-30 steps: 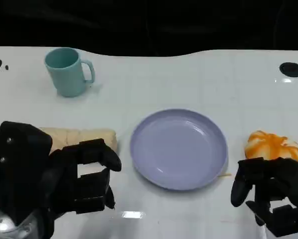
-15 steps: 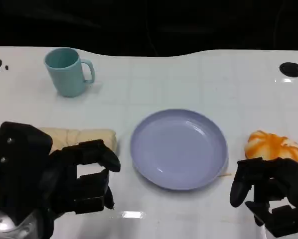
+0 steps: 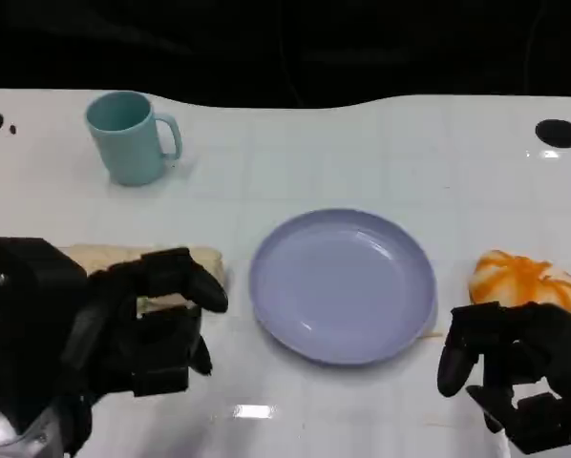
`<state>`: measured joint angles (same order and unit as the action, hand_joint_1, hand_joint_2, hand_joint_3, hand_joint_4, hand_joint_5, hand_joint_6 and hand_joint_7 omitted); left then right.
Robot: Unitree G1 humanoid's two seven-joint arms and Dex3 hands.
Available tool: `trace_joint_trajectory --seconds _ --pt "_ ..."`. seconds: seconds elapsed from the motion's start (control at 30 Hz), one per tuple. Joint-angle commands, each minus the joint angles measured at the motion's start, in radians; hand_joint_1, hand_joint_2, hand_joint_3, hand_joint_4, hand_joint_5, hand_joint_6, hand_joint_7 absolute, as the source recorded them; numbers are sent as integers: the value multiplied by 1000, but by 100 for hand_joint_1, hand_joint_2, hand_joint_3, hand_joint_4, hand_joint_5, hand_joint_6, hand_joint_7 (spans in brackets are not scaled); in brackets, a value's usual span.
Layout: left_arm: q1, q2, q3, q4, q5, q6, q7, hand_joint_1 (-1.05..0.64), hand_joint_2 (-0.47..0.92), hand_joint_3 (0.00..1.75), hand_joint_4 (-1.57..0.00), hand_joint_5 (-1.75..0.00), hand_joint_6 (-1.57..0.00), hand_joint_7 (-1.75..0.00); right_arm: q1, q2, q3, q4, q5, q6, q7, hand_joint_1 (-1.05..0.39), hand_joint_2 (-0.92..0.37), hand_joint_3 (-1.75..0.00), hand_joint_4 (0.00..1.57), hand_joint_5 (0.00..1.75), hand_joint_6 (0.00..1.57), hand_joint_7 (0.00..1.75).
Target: Grasp the towel on the left side of the plate with the left hand and place it into the plate.
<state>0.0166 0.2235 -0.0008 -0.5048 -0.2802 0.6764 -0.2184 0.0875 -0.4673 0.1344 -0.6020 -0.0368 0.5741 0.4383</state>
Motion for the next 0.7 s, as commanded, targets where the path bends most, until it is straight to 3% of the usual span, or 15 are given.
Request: trace_joint_trajectory --seconds 0.03,0.07,0.13,0.23,0.43,0.7 --pt "32 63 -40 42 137 -201 -7 -13 58 95 -59 -119 -64 -76 -6 1 10 -11 -11 1 -12 3 -61 -101 69 167 67 143" --pt "35 76 -48 50 170 -240 -7 -14 60 89 -58 -115 -64 -69 -6 2 13 -14 -11 4 -13 3 -62 -101 69 167 67 143" --pt "36 92 -54 70 211 -302 -11 -18 76 56 -54 -98 -65 -39 -7 6 17 -19 -11 12 -16 3 -62 -101 69 167 67 143" --pt "24 135 -71 102 289 -370 -20 -23 90 23 -41 -79 -58 -16 -10 9 28 -26 -17 18 -21 3 -62 -101 70 167 67 143" --pt "-5 214 -100 118 431 -412 -40 -31 92 10 -17 -59 -42 -2 -16 21 46 -31 -28 28 -33 2 -60 -102 70 168 68 143" --pt "-80 311 -163 137 691 -439 -45 -41 92 4 -11 -52 -31 0 -27 29 54 -16 -27 26 -38 2 -60 -102 70 169 68 143"
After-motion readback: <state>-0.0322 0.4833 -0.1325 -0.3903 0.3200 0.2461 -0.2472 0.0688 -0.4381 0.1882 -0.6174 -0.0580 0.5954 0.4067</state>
